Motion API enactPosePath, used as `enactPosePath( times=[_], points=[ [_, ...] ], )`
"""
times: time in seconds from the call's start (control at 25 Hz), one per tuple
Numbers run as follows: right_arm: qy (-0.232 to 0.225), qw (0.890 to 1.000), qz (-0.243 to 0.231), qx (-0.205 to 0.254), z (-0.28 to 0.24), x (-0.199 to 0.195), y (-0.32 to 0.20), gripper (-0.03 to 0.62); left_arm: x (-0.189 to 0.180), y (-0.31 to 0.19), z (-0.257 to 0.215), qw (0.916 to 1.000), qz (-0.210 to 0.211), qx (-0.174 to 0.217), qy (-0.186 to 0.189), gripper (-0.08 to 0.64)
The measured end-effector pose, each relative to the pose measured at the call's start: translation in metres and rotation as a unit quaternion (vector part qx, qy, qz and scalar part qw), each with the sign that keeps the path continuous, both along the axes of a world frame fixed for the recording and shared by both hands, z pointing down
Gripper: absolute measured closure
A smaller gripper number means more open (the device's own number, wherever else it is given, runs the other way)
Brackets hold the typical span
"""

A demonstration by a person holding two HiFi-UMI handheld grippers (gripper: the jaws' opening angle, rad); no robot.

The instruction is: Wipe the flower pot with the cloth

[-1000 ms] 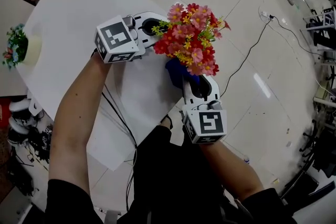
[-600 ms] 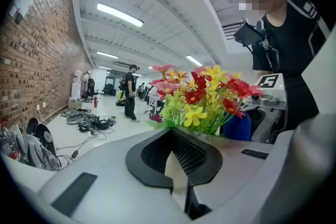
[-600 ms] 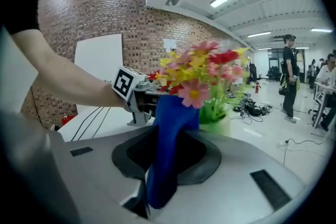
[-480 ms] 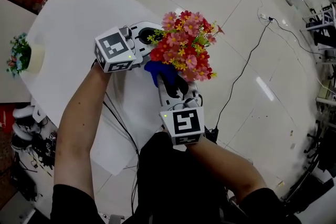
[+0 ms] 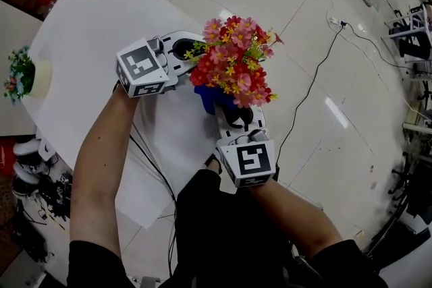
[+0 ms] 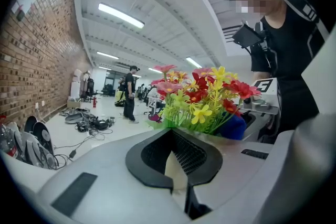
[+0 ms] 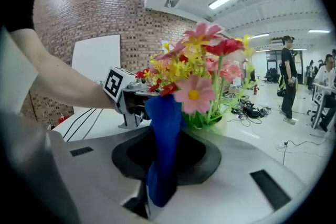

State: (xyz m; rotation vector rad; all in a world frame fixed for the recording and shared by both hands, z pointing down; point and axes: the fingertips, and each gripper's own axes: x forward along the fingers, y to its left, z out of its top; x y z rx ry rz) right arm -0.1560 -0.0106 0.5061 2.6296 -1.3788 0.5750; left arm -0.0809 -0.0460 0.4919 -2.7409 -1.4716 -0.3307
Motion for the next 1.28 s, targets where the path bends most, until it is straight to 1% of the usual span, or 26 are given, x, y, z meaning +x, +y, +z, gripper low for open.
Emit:
enactPosePath(
  times=[0.12,0.24,0.32,0.4,0.48,0.6,0.72,0.88,1.04,1.08,1.16,1.28],
  points=[
    [0.004,1.0,-0.007,-0.003,0.004,0.001,0.019,0.514,0.0,0.001,0.001,0.9999,-0.01,-0.008,-0.004,0.56],
    [-0.007,1.0,0.001,0.006,0.006,0.002,0.031,0.514,-0.001,-0.002,0.001,0.9997,-0.02,-0.006,-0.009,0.56],
    [-0.022,0.999,0.019,0.019,0.006,0.008,0.043,0.514,-0.001,-0.002,0.001,0.9996,-0.026,-0.001,-0.013,0.56],
    [-0.037,0.998,0.051,0.029,0.009,0.023,0.065,0.514,-0.001,-0.002,0.001,0.9994,-0.028,0.004,-0.019,0.56],
    [-0.043,0.997,0.061,0.034,0.016,0.037,0.082,0.514,0.0,-0.001,0.002,0.9993,-0.027,0.009,-0.025,0.56],
    [-0.021,0.998,0.059,0.027,0.017,0.055,0.099,0.514,0.0,-0.001,0.004,0.9991,-0.03,0.012,-0.029,0.56],
    [-0.009,0.996,0.083,0.038,0.013,0.086,0.112,0.514,0.001,-0.001,0.004,0.999,-0.034,0.008,-0.028,0.56],
    [-0.002,0.994,0.088,0.057,0.003,0.109,0.111,0.514,0.0,-0.002,0.006,0.9988,-0.039,0.003,-0.03,0.56],
    [0.01,0.992,0.105,0.065,-0.001,0.13,0.11,0.514,0.0,-0.001,0.007,0.9987,-0.043,0.009,-0.025,0.56],
    [0.011,0.993,0.103,0.063,0.0,0.133,0.105,0.514,0.0,-0.001,0.007,0.9987,-0.044,0.01,-0.024,0.56],
    [0.013,0.995,0.075,0.061,0.001,0.129,0.092,0.514,0.0,-0.001,0.008,0.9987,-0.043,0.011,-0.024,0.56],
    [0.011,0.998,0.007,0.063,0.004,0.095,0.075,0.514,0.001,-0.002,0.007,0.9987,-0.043,0.012,-0.024,0.56]
  ],
)
